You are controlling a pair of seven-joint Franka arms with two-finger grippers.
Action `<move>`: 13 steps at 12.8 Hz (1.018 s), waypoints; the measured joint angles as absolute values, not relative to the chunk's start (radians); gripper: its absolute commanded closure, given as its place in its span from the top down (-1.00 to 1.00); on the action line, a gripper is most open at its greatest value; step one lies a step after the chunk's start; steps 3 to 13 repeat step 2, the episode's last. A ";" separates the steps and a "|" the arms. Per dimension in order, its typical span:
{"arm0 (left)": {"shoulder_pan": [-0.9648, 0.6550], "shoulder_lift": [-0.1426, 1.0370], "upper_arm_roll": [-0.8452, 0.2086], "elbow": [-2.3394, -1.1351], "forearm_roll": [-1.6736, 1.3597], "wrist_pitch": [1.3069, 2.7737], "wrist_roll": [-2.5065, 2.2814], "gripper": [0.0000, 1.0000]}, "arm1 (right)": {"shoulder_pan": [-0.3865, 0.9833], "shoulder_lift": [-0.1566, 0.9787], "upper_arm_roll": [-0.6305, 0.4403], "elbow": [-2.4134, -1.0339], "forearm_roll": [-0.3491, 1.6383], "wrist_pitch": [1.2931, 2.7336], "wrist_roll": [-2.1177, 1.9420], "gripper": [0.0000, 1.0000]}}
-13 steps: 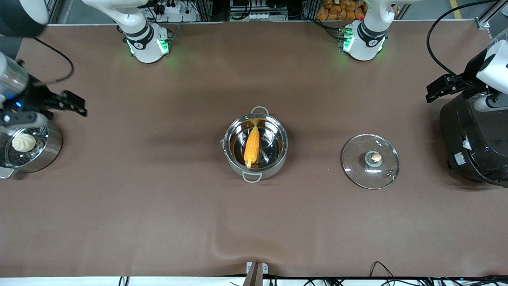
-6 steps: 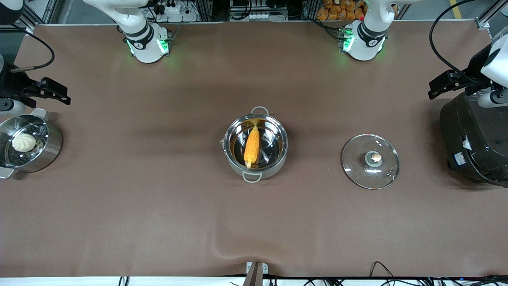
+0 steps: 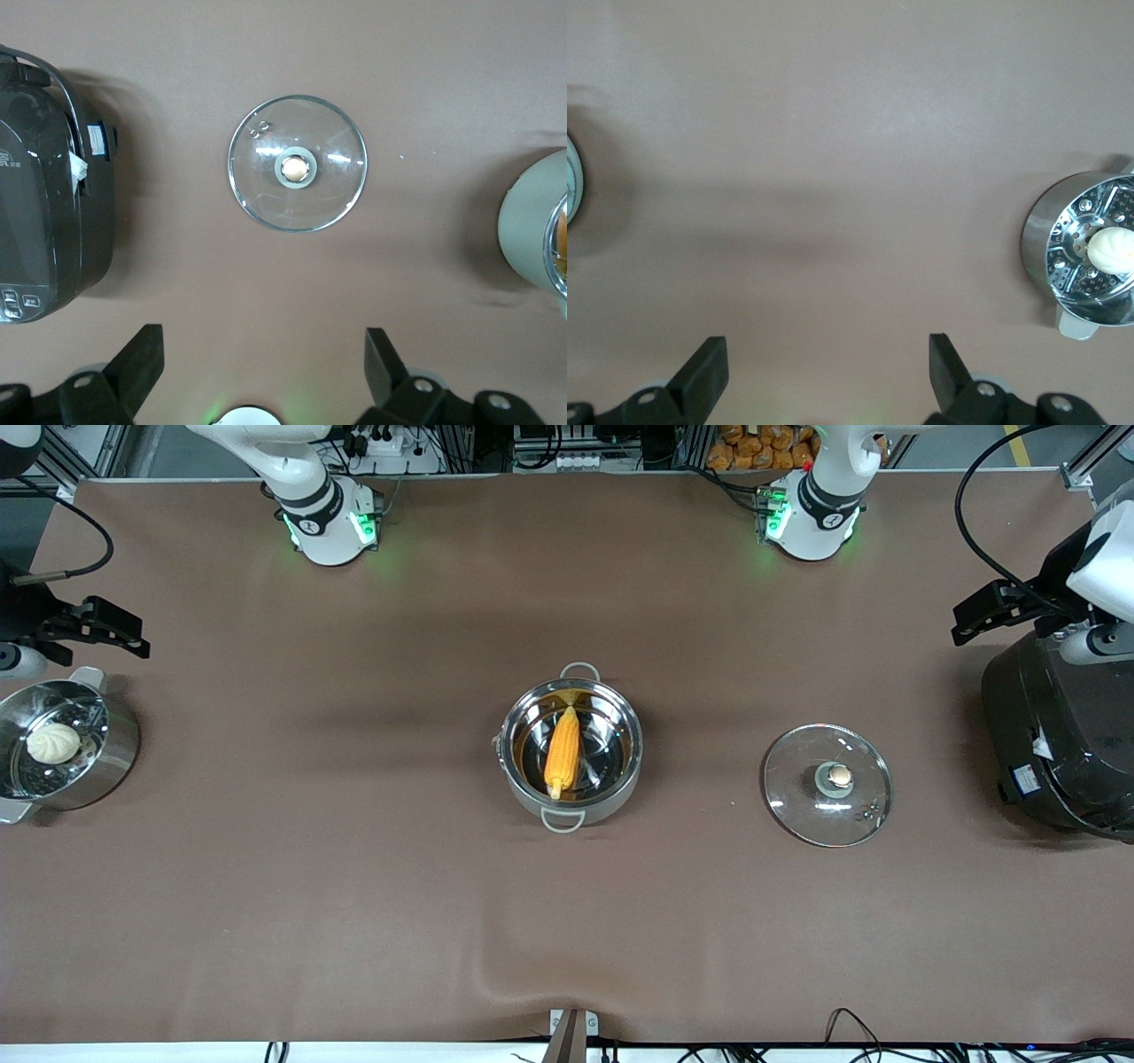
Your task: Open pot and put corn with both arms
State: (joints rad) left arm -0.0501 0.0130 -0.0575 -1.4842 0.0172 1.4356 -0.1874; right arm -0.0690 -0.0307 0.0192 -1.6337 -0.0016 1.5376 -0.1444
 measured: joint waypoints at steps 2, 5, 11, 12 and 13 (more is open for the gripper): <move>-0.050 0.013 -0.058 -1.484 0.017 1.436 -0.187 1.00 | -0.069 -0.031 0.019 -1.632 -0.002 1.537 -0.145 1.00; -0.050 0.013 -0.058 -1.484 0.017 1.436 -0.187 1.00 | -0.069 -0.031 0.019 -1.632 -0.002 1.537 -0.145 1.00; -0.050 0.013 -0.058 -1.484 0.017 1.436 -0.187 1.00 | -0.069 -0.031 0.019 -1.632 -0.002 1.537 -0.145 1.00; -0.050 0.013 -0.058 -1.484 0.017 1.436 -0.187 1.00 | -0.069 -0.031 0.019 -1.632 -0.002 1.537 -0.145 1.00; -0.050 0.013 -0.058 -1.484 0.017 1.436 -0.187 1.00 | -0.069 -0.031 0.019 -1.632 -0.002 1.537 -0.145 1.00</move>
